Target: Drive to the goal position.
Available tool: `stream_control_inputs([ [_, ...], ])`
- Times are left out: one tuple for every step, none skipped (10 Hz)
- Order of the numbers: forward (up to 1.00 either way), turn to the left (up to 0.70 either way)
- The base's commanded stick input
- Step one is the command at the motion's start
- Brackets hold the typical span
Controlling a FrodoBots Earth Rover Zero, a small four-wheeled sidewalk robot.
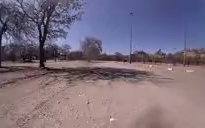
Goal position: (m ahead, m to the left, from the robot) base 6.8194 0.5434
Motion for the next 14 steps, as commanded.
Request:
stream_control_inputs([
  [1.00,0.00],
  [1.00,0.00],
  [1.00,0.00],
  [1.00,0.00],
  [1.00,0.00],
  [1.00,0.00],
  [1.00,0.00],
  [1.00,0.00],
  [1.00,-0.27],
  [1.00,-0.27],
  [1.00,-0.27],
  [1.00,-0.27],
  [1.00,0.00],
  [1.00,0.00],
])
